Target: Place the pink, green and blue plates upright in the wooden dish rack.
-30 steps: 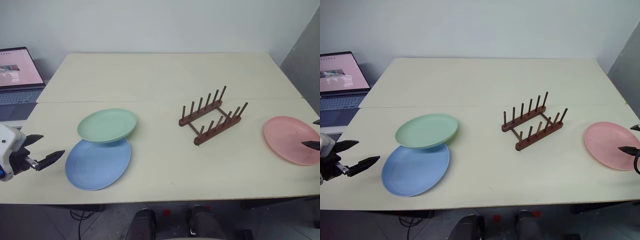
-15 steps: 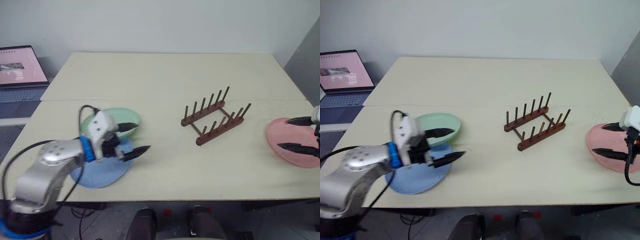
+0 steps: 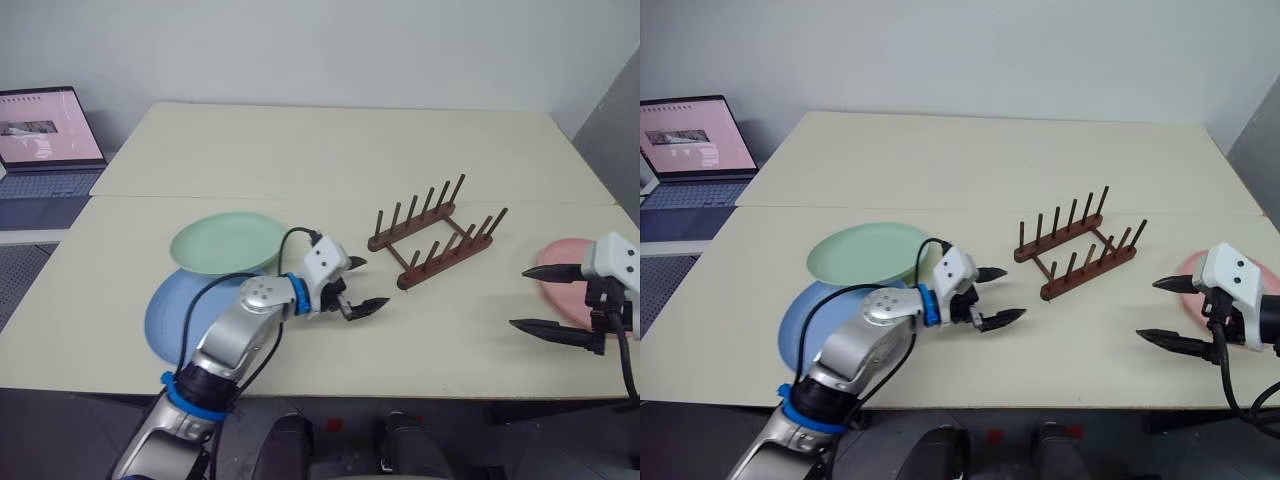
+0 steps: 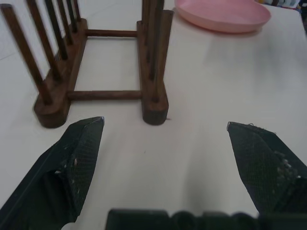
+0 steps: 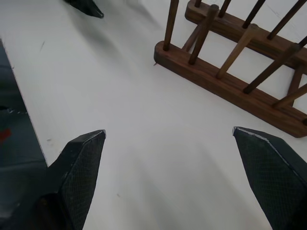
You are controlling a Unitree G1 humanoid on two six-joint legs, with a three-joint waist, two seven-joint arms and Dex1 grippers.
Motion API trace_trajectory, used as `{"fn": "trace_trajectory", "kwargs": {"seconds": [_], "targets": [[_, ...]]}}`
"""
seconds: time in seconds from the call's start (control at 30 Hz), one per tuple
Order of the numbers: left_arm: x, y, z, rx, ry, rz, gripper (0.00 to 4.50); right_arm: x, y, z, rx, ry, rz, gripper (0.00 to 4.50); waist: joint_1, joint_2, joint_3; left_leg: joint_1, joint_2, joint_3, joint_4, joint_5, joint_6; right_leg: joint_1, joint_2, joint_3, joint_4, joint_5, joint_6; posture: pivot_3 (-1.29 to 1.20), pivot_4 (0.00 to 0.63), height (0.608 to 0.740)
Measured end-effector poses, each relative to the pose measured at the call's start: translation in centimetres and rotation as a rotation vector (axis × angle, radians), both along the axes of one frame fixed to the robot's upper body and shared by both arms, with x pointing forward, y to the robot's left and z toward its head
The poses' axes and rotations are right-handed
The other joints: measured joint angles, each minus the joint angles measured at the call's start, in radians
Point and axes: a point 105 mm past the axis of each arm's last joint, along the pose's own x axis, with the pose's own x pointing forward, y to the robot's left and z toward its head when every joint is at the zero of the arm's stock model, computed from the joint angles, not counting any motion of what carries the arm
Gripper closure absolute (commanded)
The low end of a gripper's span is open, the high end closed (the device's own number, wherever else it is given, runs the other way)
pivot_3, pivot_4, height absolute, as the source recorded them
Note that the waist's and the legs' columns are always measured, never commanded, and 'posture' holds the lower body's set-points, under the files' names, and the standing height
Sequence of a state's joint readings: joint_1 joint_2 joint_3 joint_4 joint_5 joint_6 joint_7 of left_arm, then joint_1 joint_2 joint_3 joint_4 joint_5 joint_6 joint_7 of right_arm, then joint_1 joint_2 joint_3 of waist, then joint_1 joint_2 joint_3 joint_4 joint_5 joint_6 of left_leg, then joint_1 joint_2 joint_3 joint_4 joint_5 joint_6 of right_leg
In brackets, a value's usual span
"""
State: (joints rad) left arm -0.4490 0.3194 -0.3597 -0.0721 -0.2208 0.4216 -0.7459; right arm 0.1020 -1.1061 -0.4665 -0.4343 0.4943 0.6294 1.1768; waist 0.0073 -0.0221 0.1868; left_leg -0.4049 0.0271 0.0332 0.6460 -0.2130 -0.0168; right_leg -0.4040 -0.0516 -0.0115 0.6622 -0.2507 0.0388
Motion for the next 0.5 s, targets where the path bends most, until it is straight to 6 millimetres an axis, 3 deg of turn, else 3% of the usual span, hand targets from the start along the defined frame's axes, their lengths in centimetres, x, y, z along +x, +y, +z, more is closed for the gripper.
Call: {"fn": "trace_trajectory", "kwargs": {"seconds": [0.3, 0.5], "targets": [[2.3, -4.9, -1.9, -0.027, 0.005, 0.07, 0.0, -0.2, 0.8, -0.3, 0.0, -0.012, -0.016, 0.06, 0.002, 0.0, 0.0, -0.003, -0.001, -0.002, 0.0, 0.0, 0.0, -0.001, 0.0, -0.002, -0.001, 0.002, 0.004, 0.0, 0.15, 0.733], [2.6, -5.9, -3.3, -0.026, 0.044, 0.094, 0.0, -0.4, 0.8, -0.5, 0.009, 0.0, -0.03, 0.06, 0.0, -0.001, 0.0, -0.004, -0.001, -0.002, 0.0, 0.0, 0.001, -0.001, 0.001, -0.003, -0.002, 0.002, 0.004, 0.0, 0.15, 0.733]]}}
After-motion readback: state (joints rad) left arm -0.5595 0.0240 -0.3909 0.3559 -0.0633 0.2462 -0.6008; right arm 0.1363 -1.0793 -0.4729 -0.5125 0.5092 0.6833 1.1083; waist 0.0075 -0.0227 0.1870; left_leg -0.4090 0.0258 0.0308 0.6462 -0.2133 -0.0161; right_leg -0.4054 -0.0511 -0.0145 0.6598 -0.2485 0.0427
